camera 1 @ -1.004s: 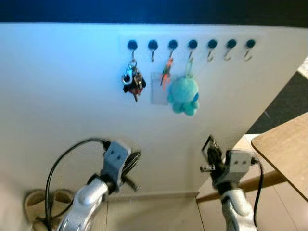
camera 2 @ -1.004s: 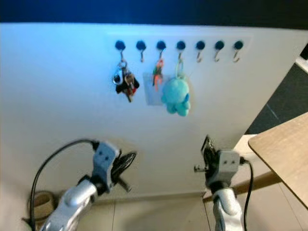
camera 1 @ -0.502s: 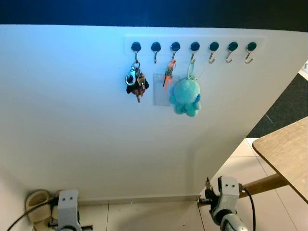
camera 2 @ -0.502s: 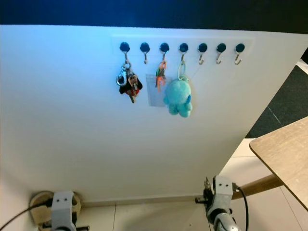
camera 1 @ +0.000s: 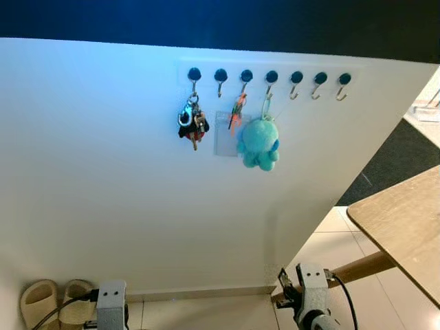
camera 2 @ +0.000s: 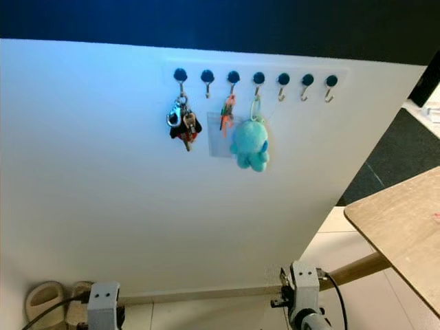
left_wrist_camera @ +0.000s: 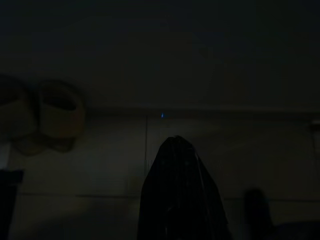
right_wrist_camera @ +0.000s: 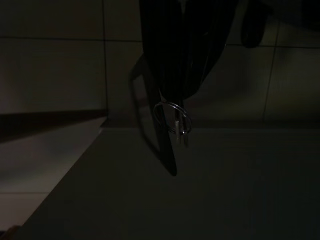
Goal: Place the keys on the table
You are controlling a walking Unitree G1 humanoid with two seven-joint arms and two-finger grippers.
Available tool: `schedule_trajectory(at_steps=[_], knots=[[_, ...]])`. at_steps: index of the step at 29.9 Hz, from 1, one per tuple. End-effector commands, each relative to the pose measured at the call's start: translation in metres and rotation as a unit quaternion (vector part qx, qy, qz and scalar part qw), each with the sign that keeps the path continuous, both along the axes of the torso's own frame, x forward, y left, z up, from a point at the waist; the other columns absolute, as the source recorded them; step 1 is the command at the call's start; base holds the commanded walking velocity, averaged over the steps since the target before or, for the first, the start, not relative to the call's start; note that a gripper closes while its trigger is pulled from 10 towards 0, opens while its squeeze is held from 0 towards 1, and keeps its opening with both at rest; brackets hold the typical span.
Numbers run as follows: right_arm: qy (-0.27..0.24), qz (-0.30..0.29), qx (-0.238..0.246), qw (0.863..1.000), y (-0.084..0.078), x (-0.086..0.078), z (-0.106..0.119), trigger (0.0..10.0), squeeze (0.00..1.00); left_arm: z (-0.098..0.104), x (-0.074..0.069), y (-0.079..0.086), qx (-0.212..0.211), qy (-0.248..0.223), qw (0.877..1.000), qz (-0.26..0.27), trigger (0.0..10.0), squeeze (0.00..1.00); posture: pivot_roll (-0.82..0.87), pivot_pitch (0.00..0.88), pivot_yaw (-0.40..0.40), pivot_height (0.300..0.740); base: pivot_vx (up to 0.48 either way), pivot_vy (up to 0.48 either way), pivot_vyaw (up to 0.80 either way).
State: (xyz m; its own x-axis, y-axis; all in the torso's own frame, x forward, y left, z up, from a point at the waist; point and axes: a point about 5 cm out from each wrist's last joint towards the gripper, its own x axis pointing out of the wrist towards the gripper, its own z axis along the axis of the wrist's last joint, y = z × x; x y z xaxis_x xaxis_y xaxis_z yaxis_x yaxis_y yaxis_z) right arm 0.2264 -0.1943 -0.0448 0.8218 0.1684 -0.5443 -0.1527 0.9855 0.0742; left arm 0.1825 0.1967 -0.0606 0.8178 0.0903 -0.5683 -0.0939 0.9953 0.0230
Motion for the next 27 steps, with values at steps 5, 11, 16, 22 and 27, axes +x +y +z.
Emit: schedule_trajectory(at_steps=[5,11,16,22,27], knots=[[0.037,0.01,0.009,0.999,0.001,-0.01,-0.009,10.0,0.0,-0.003,-0.002,-0.015,-0.004,-0.008,0.999,-0.041,10.0,0.0,0.02,0.064,-0.094,0.74,0.0,0.0,0.0],[0.059,-0.002,-0.003,0.998,0.001,-0.021,-0.017,10.0,0.0,-0.005,-0.003,-0.015,-0.008,-0.002,0.999,-0.046,10.0,0.0,0.03,0.047,-0.077,0.74,0.0,0.0,0.0],[0.068,0.001,-0.01,0.998,0.002,-0.027,-0.021,10.0,0.0,-0.008,-0.007,-0.014,-0.003,0.006,0.999,-0.047,10.0,0.0,0.03,0.041,-0.073,0.74,0.0,0.0,-0.45],[0.075,0.006,-0.014,0.997,0.003,-0.032,-0.024,10.0,0.0,-0.009,-0.009,-0.013,-0.009,0.005,0.999,-0.047,10.0,0.0,0.04,0.035,-0.072,0.74,0.0,0.0,-0.8],[0.082,0.011,-0.018,0.996,0.006,-0.036,-0.027,10.0,0.0,-0.009,-0.009,-0.011,-0.014,0.0,0.999,-0.032,10.0,0.0,0.05,0.026,-0.076,0.74,0.0,0.0,-0.8]])
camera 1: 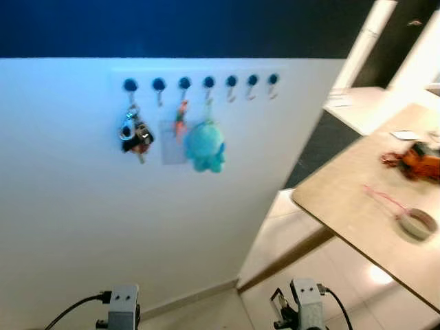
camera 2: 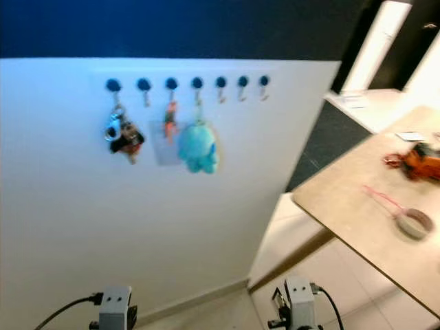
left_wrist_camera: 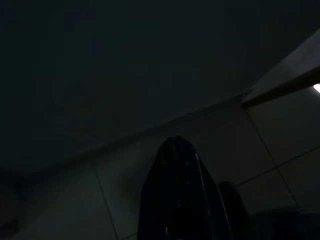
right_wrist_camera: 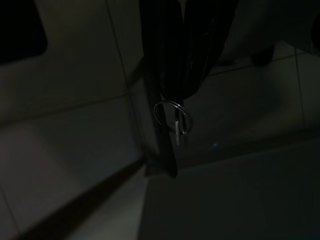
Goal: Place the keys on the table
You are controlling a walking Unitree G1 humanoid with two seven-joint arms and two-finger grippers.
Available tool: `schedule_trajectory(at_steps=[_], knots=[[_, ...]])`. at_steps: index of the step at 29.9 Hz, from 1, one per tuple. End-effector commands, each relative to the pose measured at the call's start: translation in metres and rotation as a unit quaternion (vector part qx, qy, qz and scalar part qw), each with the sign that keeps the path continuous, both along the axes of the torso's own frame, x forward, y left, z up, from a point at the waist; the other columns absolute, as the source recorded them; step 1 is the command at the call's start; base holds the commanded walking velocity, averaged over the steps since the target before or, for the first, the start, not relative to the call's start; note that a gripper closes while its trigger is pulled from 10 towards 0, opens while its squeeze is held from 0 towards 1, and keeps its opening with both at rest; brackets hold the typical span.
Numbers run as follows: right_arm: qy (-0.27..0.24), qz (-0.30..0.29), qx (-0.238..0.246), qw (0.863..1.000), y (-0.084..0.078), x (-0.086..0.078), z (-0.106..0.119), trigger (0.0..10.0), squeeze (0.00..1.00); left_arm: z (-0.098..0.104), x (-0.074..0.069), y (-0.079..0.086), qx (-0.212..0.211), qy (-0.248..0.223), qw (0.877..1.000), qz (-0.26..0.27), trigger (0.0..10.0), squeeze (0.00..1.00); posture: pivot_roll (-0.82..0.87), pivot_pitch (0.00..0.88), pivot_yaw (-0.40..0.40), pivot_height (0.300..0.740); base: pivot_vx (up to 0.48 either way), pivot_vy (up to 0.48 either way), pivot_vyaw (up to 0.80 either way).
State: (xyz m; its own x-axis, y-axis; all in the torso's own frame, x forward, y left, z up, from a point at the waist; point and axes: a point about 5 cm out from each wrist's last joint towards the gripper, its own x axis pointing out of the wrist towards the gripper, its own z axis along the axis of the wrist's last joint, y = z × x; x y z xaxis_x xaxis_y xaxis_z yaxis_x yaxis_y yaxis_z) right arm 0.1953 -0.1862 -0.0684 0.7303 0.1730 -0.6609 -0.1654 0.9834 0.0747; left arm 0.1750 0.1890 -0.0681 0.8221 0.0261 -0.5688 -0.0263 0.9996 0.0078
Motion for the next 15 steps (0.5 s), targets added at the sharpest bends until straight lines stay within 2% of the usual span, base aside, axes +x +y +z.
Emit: schedule_trajectory(at_steps=[1,15], knots=[[0.01,0.001,-0.007,1.0,-0.002,-0.0054,-0.003,10.0,0.0,-0.0011,-0.0018,-0.0028,-0.007,-0.001,1.0,0.003,10.0,0.0,0.05,0.025,-0.077,0.74,0.0,0.0,-0.8],[0.006,0.023,-0.006,1.0,0.0053,-0.0012,-0.0016,10.0,0.0,-0.0019,-0.0056,0.0006,-0.013,-0.006,1.0,0.018,10.0,0.0,0.05,0.021,-0.083,0.74,0.0,0.0,-0.8]])
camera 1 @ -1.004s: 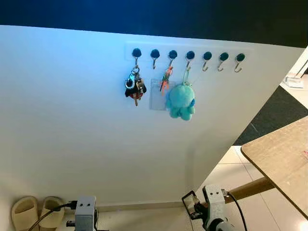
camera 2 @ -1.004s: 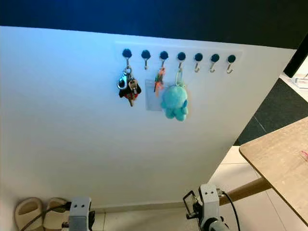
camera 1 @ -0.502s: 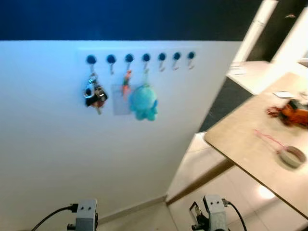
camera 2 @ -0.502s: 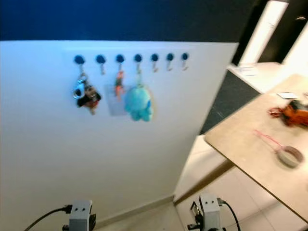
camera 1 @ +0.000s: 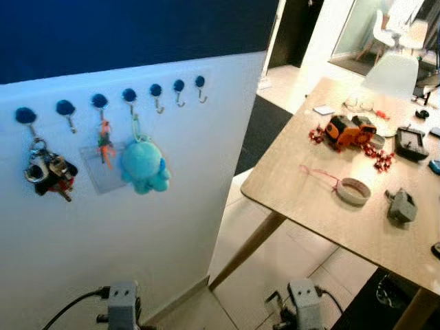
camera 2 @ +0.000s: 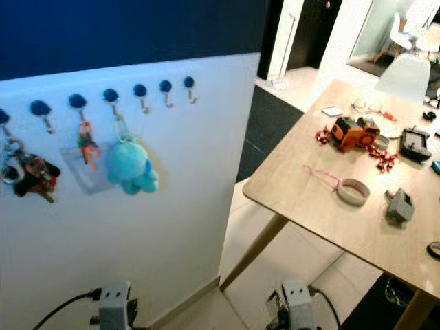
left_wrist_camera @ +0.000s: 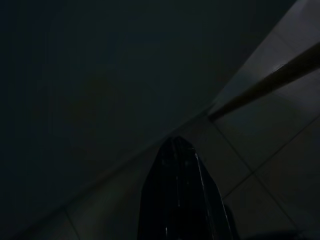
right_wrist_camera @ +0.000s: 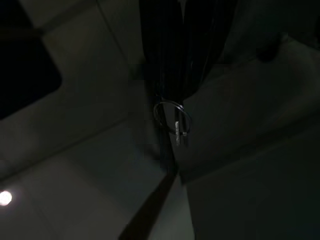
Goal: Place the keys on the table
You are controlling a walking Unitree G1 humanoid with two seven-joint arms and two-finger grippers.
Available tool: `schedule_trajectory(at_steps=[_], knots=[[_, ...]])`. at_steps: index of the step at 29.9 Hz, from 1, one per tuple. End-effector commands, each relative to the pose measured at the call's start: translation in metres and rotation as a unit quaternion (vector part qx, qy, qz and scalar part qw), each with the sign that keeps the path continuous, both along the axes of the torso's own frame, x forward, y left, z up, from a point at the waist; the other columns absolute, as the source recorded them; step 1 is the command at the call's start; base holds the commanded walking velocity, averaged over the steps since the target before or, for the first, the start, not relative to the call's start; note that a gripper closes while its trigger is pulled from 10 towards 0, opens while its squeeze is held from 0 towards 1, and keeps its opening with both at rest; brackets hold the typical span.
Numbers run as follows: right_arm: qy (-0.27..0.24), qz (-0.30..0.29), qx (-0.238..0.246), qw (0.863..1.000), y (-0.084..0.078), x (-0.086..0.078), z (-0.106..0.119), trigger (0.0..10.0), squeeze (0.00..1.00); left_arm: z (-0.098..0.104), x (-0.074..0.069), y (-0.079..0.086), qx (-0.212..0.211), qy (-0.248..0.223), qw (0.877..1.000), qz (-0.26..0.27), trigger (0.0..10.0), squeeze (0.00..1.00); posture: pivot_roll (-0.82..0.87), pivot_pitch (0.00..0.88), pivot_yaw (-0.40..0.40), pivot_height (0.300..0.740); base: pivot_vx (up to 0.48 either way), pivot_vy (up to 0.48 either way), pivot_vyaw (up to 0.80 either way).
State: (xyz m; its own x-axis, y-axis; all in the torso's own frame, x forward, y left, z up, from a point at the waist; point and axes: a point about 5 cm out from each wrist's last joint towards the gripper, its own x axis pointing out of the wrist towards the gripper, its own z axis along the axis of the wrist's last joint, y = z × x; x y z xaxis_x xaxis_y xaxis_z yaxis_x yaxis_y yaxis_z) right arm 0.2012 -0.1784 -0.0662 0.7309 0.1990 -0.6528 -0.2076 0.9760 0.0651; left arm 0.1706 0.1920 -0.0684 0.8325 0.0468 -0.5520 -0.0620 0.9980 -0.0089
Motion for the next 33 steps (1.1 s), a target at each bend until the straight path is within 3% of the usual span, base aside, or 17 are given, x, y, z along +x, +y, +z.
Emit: schedule_trajectory(at_steps=[1,33], knots=[[0.013,0.007,-0.004,1.0,-0.0009,-0.007,-0.004,10.0,0.0,-0.002,-0.0023,-0.0026,-0.009,0.004,1.0,0.006,10.0,0.0,0.05,0.022,-0.084,0.74,0.0,0.0,-0.8],[0.017,0.045,-0.007,0.999,0.0074,-0.0086,-0.0053,10.0,0.0,-0.0047,-0.0072,-0.0048,-0.03,0.005,0.999,0.027,10.0,0.0,0.06,0.032,-0.097,0.74,0.0,0.0,-0.8]])
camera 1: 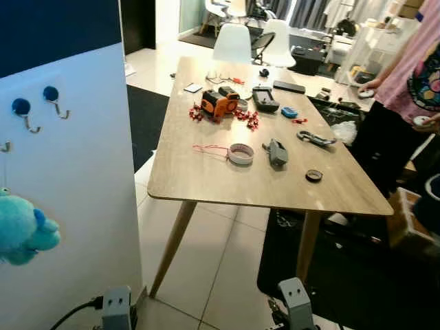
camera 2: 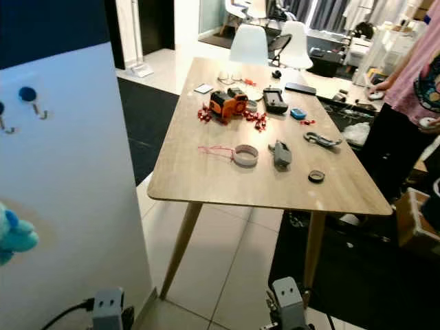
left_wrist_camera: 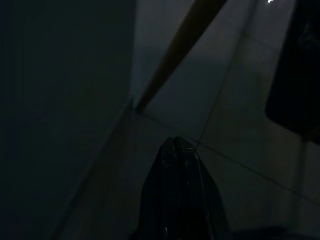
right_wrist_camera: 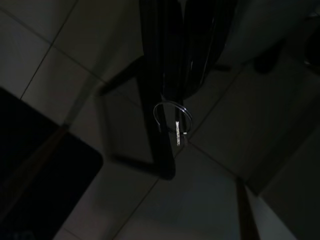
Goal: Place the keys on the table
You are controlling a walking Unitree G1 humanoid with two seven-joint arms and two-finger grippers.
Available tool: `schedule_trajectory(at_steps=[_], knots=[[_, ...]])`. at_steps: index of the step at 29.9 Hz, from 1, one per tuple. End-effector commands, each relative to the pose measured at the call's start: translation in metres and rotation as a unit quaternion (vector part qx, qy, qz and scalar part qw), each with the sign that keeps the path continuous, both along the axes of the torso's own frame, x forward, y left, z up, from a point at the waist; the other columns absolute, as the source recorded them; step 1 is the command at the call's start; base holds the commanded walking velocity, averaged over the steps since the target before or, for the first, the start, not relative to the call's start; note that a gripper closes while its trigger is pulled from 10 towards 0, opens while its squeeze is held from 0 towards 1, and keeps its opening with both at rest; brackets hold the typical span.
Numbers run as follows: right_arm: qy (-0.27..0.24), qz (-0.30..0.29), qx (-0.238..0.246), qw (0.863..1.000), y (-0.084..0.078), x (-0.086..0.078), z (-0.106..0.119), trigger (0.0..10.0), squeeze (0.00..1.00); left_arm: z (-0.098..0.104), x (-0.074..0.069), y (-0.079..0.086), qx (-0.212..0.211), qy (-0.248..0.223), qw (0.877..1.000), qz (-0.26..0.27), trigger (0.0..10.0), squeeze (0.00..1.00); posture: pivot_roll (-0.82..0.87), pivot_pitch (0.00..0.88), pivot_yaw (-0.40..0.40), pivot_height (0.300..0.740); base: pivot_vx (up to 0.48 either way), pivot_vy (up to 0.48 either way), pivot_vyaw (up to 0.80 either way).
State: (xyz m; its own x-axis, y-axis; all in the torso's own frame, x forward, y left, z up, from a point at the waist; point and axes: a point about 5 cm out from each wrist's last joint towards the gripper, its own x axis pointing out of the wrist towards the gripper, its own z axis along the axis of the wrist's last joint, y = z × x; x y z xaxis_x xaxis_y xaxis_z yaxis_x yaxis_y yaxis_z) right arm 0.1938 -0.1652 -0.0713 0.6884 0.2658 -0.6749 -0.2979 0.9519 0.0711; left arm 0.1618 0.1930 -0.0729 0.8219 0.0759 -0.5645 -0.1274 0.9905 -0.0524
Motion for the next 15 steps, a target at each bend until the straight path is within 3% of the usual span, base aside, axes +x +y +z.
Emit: schedule_trajectory(at_steps=[1,9,15], knots=[[0.001,-0.002,-0.007,1.0,-0.0056,-0.0011,-0.0001,10.0,0.0,-0.0002,0.0018,-0.0056,-0.007,-0.001,1.0,-0.005,10.0,0.0,0.06,0.032,-0.097,0.74,0.0,0.0,-0.8],[-0.008,0.012,-0.015,1.0,-0.0056,0.0002,0.0013,10.0,0.0,-0.0004,0.0016,-0.0055,-0.009,-0.001,1.0,0.0,10.0,0.0,0.06,0.037,-0.1,0.74,0.0,0.0,-0.8],[-0.004,0.006,-0.01,1.0,-0.0048,0.0003,0.0009,10.0,0.0,-0.0005,0.0008,-0.0045,-0.01,-0.001,1.0,0.006,10.0,0.0,0.06,0.04,-0.098,0.74,0.0,0.0,0.0]])
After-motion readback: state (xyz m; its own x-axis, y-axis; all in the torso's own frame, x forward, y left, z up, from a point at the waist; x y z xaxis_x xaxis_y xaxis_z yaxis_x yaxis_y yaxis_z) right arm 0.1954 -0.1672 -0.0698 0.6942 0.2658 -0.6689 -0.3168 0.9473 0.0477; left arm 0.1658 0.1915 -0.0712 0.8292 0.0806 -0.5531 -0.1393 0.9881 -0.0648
